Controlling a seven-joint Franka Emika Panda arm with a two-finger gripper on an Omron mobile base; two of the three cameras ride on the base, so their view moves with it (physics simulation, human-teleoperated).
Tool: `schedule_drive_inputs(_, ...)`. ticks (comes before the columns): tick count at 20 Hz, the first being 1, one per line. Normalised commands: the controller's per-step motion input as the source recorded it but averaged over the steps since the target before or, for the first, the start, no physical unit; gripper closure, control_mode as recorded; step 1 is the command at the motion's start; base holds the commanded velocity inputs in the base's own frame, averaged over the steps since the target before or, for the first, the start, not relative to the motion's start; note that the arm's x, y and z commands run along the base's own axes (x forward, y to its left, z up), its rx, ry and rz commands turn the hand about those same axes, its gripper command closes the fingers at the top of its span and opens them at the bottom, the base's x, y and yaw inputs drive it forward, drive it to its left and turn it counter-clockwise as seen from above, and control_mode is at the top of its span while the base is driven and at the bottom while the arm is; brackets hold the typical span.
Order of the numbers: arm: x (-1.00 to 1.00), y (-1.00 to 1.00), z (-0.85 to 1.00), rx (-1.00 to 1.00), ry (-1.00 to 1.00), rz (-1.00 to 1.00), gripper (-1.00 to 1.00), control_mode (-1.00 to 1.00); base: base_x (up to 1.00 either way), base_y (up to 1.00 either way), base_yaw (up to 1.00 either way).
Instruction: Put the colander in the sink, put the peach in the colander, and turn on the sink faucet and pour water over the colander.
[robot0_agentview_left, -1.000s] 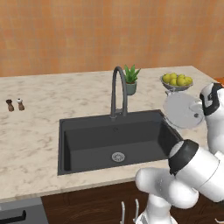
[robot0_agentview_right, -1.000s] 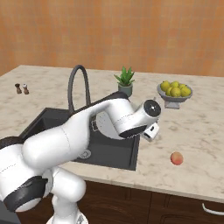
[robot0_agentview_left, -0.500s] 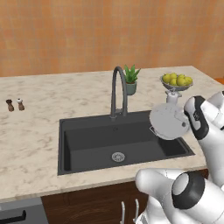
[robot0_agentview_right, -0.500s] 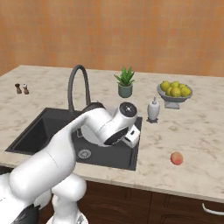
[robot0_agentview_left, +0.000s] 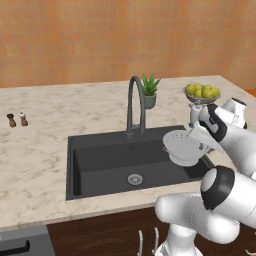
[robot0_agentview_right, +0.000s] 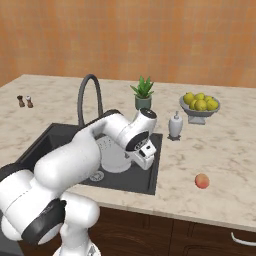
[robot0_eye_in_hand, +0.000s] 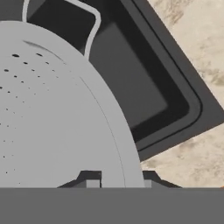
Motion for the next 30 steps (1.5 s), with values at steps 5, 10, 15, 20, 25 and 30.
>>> schedule_drive_inputs(5, 0.34, 0.30, -0.33, 0.01, -0.01, 0.00, 1.00, -1.00, 0.00, 0.00, 0.00)
schedule_drive_inputs(10, 0.45, 0.40, -0.40, 0.00, -0.03, 0.00, 1.00, -1.00, 0.00, 0.00, 0.00)
schedule_drive_inputs(15, 0.26, 0.26, -0.61, 0.00, -0.04, 0.00, 1.00, -1.00, 0.00, 0.00, 0.00)
schedule_drive_inputs(20, 0.07, 0.14, -0.63, 0.00, -0.12, 0.00, 1.00, -1.00, 0.00, 0.00, 0.00)
schedule_drive_inputs(25, 0.14, 0.21, -0.53, 0.00, -0.20, 0.01, 1.00, -1.00, 0.00, 0.00, 0.00)
schedule_drive_inputs(30, 0.15, 0.23, -0.49, 0.00, -0.12, 0.00, 1.00, -1.00, 0.00, 0.00, 0.00)
